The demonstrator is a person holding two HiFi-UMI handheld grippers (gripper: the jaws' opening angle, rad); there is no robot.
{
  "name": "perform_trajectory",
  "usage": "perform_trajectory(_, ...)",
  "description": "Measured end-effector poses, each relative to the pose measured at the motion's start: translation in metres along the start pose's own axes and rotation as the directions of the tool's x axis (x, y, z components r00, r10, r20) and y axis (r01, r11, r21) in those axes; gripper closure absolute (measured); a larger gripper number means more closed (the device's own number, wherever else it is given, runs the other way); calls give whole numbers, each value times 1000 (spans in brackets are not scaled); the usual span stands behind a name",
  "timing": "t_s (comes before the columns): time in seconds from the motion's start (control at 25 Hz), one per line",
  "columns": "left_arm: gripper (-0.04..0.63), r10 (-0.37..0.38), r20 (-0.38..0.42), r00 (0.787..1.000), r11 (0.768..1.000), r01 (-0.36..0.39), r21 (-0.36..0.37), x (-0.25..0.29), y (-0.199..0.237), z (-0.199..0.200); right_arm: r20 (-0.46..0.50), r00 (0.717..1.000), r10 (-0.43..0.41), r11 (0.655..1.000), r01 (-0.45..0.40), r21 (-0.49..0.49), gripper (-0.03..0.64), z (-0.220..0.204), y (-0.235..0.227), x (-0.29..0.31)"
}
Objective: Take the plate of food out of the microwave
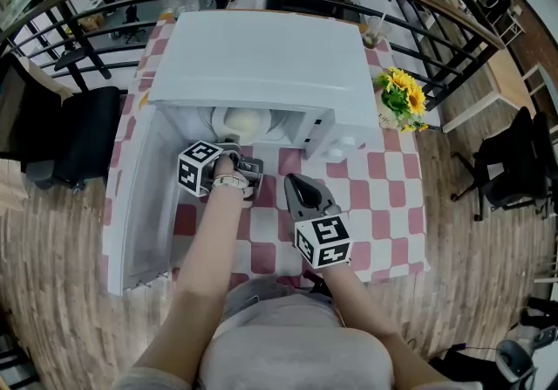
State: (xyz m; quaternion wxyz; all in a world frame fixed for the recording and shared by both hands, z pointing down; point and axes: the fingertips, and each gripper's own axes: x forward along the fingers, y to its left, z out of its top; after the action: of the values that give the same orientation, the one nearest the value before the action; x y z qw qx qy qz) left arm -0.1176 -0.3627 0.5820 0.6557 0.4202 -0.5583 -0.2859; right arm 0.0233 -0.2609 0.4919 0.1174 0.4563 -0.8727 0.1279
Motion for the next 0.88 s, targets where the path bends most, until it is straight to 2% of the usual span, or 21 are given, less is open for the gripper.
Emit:
perform_trajectory(0.28, 578, -129, 16, 992, 992, 129, 6, -4, -9, -1, -2, 1000, -7, 1000, 7, 6, 594, -4, -1, -1)
perform_trajectory(0.56, 580, -181, 7, 983, 980, 180, 80, -9, -13, 0, 5, 1000, -13, 1000, 13, 20, 594, -5, -3, -6)
perform_trajectory(0.88, 580, -243, -1, 970, 964, 241, 110, -18, -17, -4, 22, 1000, -22, 999, 21, 30, 594, -3, -3, -15)
